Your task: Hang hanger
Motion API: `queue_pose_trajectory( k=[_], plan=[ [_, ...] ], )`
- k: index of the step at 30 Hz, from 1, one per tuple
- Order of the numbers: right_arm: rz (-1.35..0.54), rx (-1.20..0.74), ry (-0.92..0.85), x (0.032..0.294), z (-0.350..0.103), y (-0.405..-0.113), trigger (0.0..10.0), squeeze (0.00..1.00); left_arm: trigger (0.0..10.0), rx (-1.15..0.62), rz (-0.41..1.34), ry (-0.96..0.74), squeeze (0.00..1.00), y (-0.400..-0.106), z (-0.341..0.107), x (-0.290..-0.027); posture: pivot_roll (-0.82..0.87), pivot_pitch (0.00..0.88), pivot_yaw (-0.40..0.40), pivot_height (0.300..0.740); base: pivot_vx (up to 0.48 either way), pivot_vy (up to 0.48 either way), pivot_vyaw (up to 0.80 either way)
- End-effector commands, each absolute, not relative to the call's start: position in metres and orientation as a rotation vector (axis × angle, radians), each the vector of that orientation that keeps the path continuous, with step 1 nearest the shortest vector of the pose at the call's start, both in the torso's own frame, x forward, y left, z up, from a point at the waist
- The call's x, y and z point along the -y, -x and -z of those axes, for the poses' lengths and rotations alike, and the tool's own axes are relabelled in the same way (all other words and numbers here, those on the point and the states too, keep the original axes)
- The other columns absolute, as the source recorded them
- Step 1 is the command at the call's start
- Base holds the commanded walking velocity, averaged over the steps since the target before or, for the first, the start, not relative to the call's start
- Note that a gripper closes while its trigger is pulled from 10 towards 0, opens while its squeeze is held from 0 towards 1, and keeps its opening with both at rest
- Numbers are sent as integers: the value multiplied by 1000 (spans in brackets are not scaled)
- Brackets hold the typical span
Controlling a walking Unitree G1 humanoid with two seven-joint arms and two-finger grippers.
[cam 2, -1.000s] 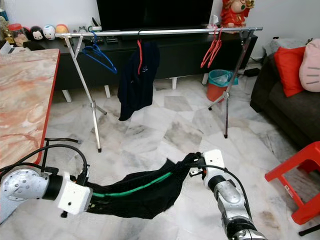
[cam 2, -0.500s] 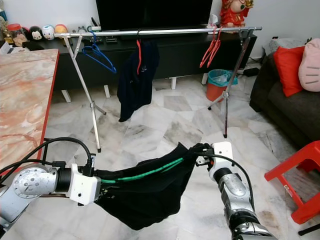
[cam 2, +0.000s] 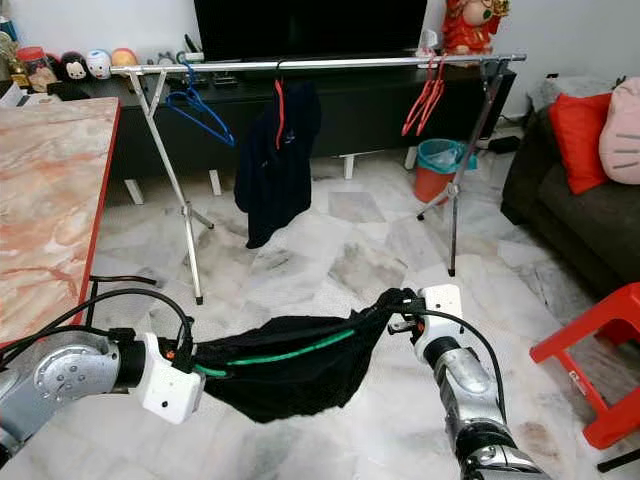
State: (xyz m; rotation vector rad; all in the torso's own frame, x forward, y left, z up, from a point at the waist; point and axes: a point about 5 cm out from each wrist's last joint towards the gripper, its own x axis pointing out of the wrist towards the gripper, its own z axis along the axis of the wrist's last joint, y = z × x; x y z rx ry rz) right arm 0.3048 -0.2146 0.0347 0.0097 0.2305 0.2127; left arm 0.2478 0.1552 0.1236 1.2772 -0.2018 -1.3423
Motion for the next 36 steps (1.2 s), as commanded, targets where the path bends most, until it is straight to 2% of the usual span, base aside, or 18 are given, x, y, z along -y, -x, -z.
queue_pose_trajectory(
  k=[1,3,8,11,16,20,22,24,26,29,36],
  plan=[
    [-166,-193,-33,222,-44,-311,0,0,10000,209,1394,-1366,0,-245,-120,-157,38,0,-58,740,0,0,0],
    [-167,-192,-32,222,-45,-311,0,0,10000,202,1400,-1381,0,-245,-119,-157,38,0,-58,740,0,0,0],
    [-211,-198,-44,214,-43,-312,0,0,10000,96,1236,-1447,0,-260,-113,-161,35,0,-57,740,0,0,0],
    [-295,-239,-52,201,-34,-306,0,0,10000,57,1045,-1380,0,-275,-113,-160,33,0,-57,740,0,0,0],
    [-313,-255,-53,196,-29,-303,0,0,10000,44,1080,-1402,0,-272,-107,-157,33,0,-57,740,0,0,0],
    [-327,-262,-60,194,-28,-302,0,0,10000,-54,1046,-1411,0,-272,-100,-166,33,0,-57,740,0,0,0],
    [-331,-265,-61,193,-28,-302,0,0,10000,-63,985,-1382,0,-275,-101,-166,33,0,-57,740,0,0,0],
    [-331,-268,-61,194,-27,-302,0,0,10000,-72,934,-1264,0,-278,-103,-164,36,0,-59,740,0,0,0],
    [-320,-271,-64,196,-27,-301,0,0,10000,-43,954,-1110,0,-275,-108,-156,36,0,-59,740,0,0,0],
    [-272,-283,-69,205,-26,-300,0,0,10000,126,1250,-838,0,-243,-127,-136,38,0,-61,740,0,0,0],
    [-249,-304,-77,211,-23,-297,0,0,10000,68,1504,-676,0,-214,-137,-139,40,0,-60,740,0,0,0]
  ],
)
